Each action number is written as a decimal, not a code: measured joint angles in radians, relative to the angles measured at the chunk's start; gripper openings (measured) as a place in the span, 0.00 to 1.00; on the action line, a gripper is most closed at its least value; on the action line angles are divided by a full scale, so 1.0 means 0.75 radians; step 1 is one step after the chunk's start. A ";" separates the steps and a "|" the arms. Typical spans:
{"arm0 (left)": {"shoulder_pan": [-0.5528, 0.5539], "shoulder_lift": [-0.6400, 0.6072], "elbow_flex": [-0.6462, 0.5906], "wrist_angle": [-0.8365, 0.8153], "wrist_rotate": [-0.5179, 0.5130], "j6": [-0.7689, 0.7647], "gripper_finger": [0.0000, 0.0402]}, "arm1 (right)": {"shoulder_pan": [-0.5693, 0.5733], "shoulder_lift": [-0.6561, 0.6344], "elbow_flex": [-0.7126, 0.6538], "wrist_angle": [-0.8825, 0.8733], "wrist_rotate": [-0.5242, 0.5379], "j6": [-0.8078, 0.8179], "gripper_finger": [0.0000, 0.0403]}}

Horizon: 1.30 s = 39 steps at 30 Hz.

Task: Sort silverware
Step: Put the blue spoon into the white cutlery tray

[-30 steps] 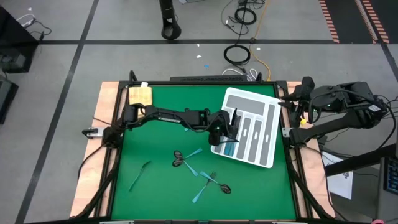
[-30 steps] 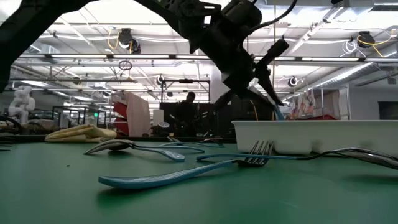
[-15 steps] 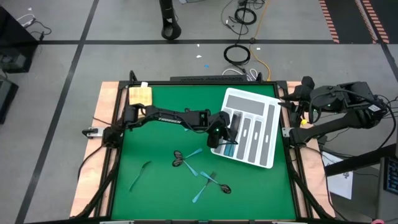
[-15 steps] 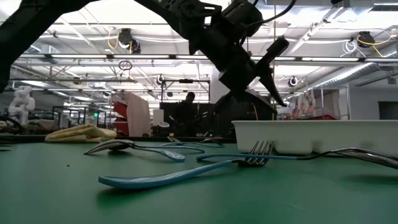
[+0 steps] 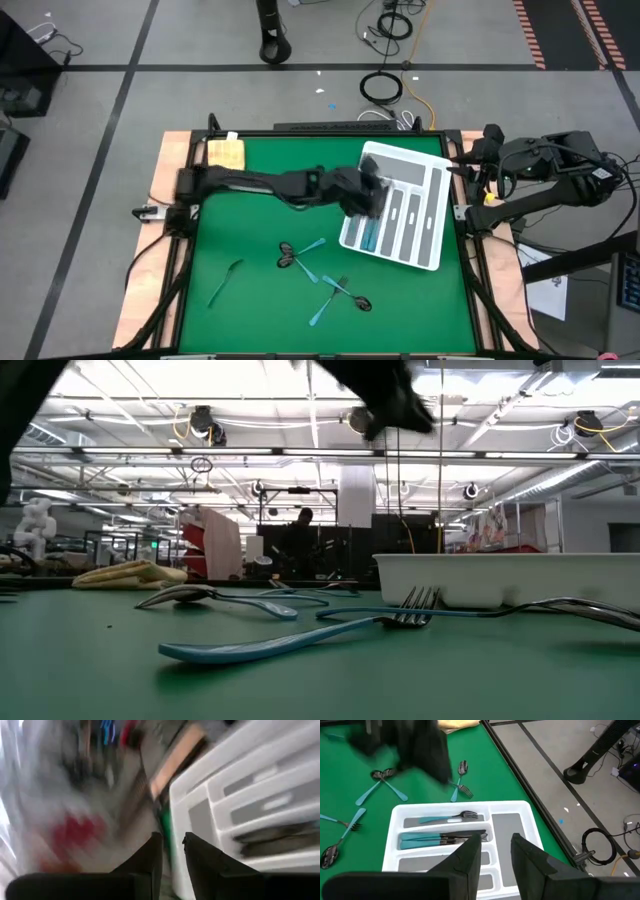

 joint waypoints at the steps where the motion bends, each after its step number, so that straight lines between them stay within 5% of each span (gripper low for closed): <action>1: -0.001 -0.063 0.000 -0.153 -0.025 -0.244 0.22 | 0.000 -0.002 0.000 0.000 0.000 -0.009 0.24; 8: -0.011 -0.342 -0.004 -1.064 0.166 -1.604 0.22 | 0.000 -0.002 0.000 0.002 0.000 -0.039 0.24; 11: -0.057 -0.351 -0.006 -1.218 0.168 -1.862 0.22 | 0.000 -0.002 0.000 0.004 0.000 -0.036 0.24; 18: -0.213 -0.272 -0.158 -1.216 0.219 -2.008 0.22 | 0.000 0.000 0.000 0.004 -0.034 -0.029 0.25; 25: -0.224 -0.193 -0.285 -1.087 0.272 -2.158 0.22 | 0.000 0.003 0.000 0.002 -0.066 -0.003 0.38; 39: -0.233 0.005 -0.296 -1.036 0.470 -2.100 0.22 | 0.000 0.002 0.000 -0.001 -0.066 0.025 0.51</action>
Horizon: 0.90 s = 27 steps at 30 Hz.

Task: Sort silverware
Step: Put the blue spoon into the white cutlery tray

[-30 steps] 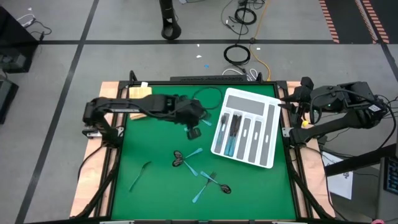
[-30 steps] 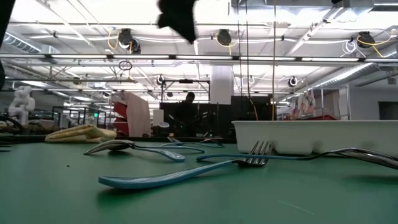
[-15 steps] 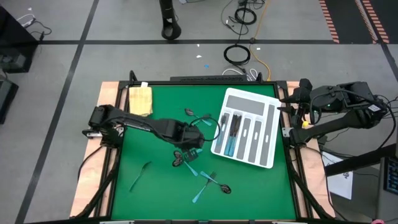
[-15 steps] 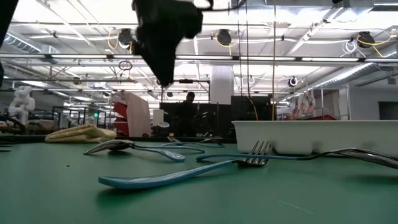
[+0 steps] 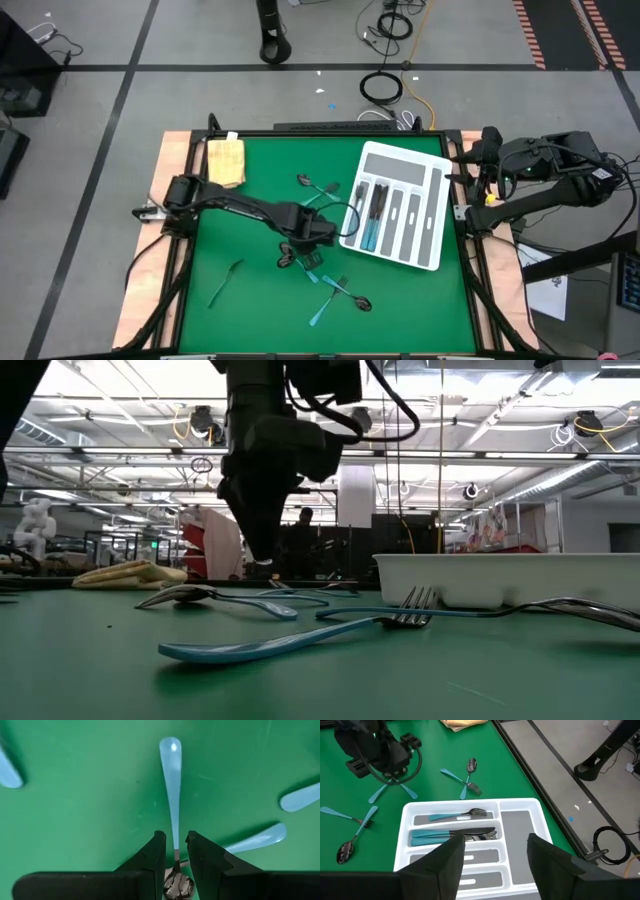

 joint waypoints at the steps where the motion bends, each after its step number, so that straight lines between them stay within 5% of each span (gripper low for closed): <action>1: -0.002 0.005 0.000 0.000 0.002 0.001 0.22 | 0.000 0.000 0.000 0.000 0.000 -0.002 0.51; 16: -0.065 -0.017 0.000 -0.003 0.101 0.096 0.22 | 0.000 0.000 0.000 -0.028 0.000 -0.012 0.51; 21: -0.161 -0.072 0.002 0.014 -0.004 0.277 0.22 | 0.000 0.000 0.000 -0.037 -0.003 -0.013 0.51; 27: -0.167 -0.069 -0.061 0.125 0.102 0.317 0.22 | 0.000 0.000 -0.006 -0.067 -0.035 -0.030 0.51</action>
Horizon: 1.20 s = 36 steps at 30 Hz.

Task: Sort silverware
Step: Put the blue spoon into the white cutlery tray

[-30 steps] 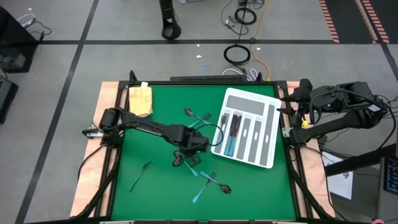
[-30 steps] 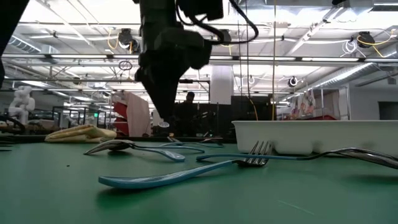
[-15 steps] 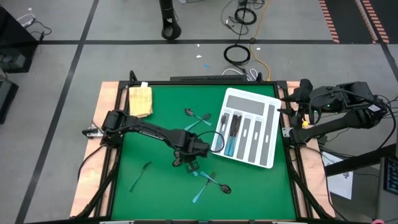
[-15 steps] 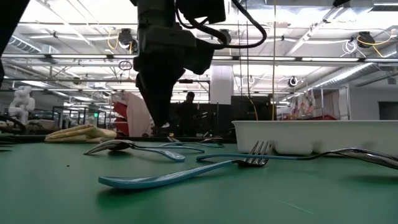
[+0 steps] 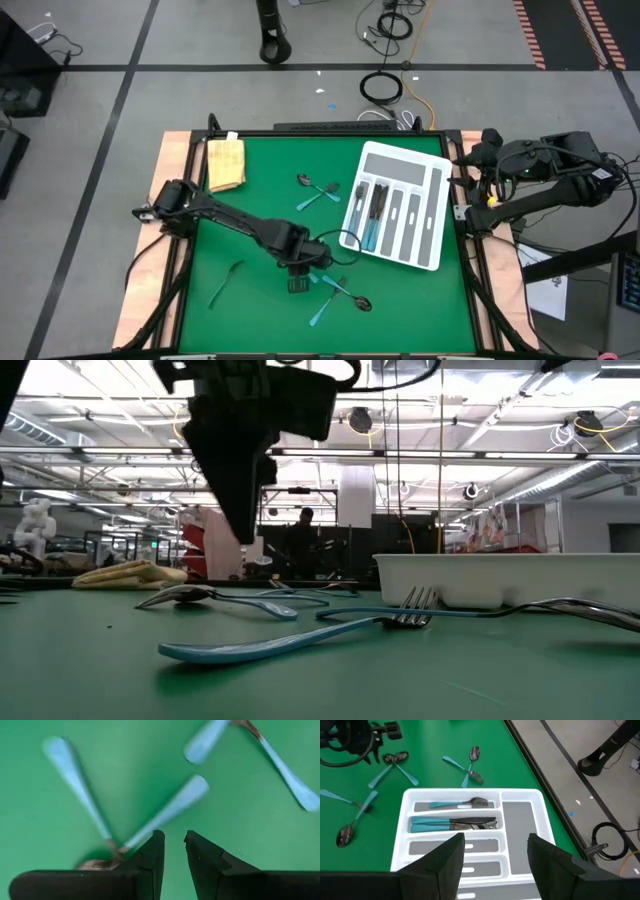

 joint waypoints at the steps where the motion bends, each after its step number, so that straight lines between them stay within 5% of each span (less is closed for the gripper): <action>1: 0.003 0.002 -0.003 -0.001 0.029 0.008 0.22 | 0.000 -0.002 -0.010 0.001 0.000 -0.002 0.51; 10: 0.120 -0.001 -0.013 -0.035 -0.113 -0.071 0.22 | 0.000 -0.016 -0.179 0.019 -0.001 -0.008 0.51; 32: 0.139 0.002 -0.321 0.328 -0.032 -0.177 0.21 | 0.000 -0.019 -0.236 0.110 -0.001 -0.005 0.50; 36: 0.143 -0.001 -0.359 0.343 -0.031 -0.178 0.11 | 0.000 -0.019 -0.236 0.111 -0.001 -0.004 0.50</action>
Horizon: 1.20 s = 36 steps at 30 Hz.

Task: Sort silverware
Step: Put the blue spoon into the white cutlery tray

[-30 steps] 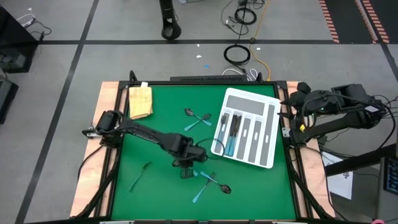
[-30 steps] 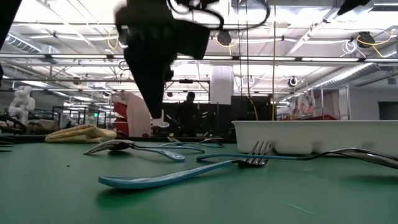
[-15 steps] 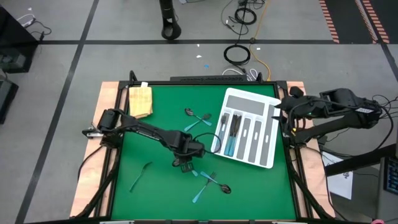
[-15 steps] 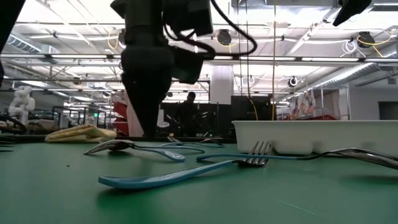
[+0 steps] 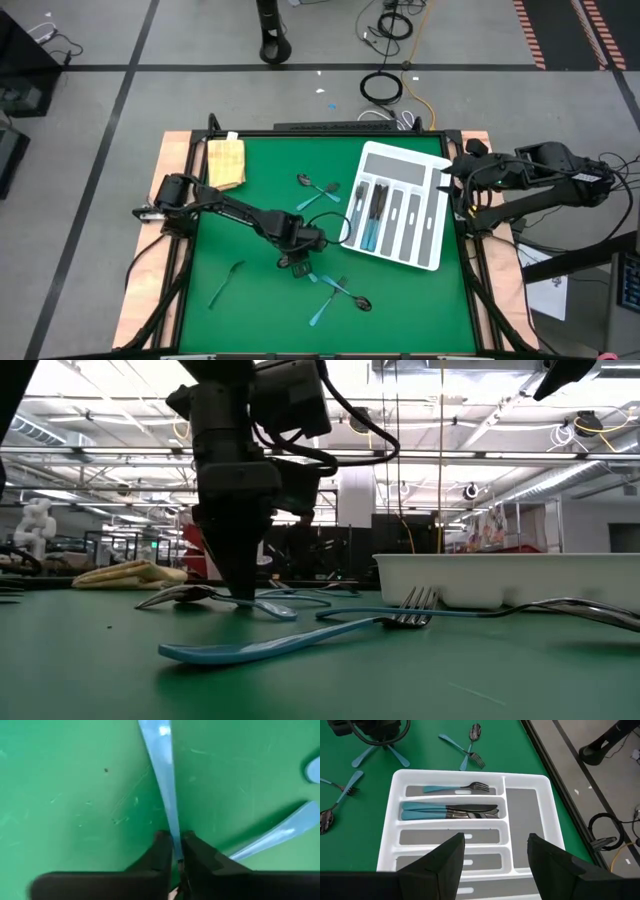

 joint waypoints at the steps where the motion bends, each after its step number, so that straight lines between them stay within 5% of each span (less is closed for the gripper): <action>1: 0.005 0.000 -0.003 -0.001 0.002 -0.001 0.06 | 0.000 0.000 0.000 0.000 0.000 0.000 0.50; 15: 0.050 0.015 0.368 -0.312 -0.130 0.283 0.00 | 0.000 0.000 0.000 0.013 0.001 0.039 0.50; 21: 0.070 0.015 0.664 -0.368 -0.350 0.679 0.00 | 0.000 0.000 0.001 0.011 0.012 0.051 0.50; 24: 0.096 0.011 0.750 -0.129 -0.470 1.104 0.00 | 0.000 0.000 0.001 0.008 0.023 0.068 0.50; 28: 0.144 0.024 0.753 0.332 -0.372 1.641 0.00 | 0.000 -0.007 0.001 -0.006 0.047 0.109 0.50; 36: 0.235 0.229 0.752 0.909 -0.168 2.200 0.00 | -0.001 -0.035 0.002 -0.018 0.050 0.208 0.50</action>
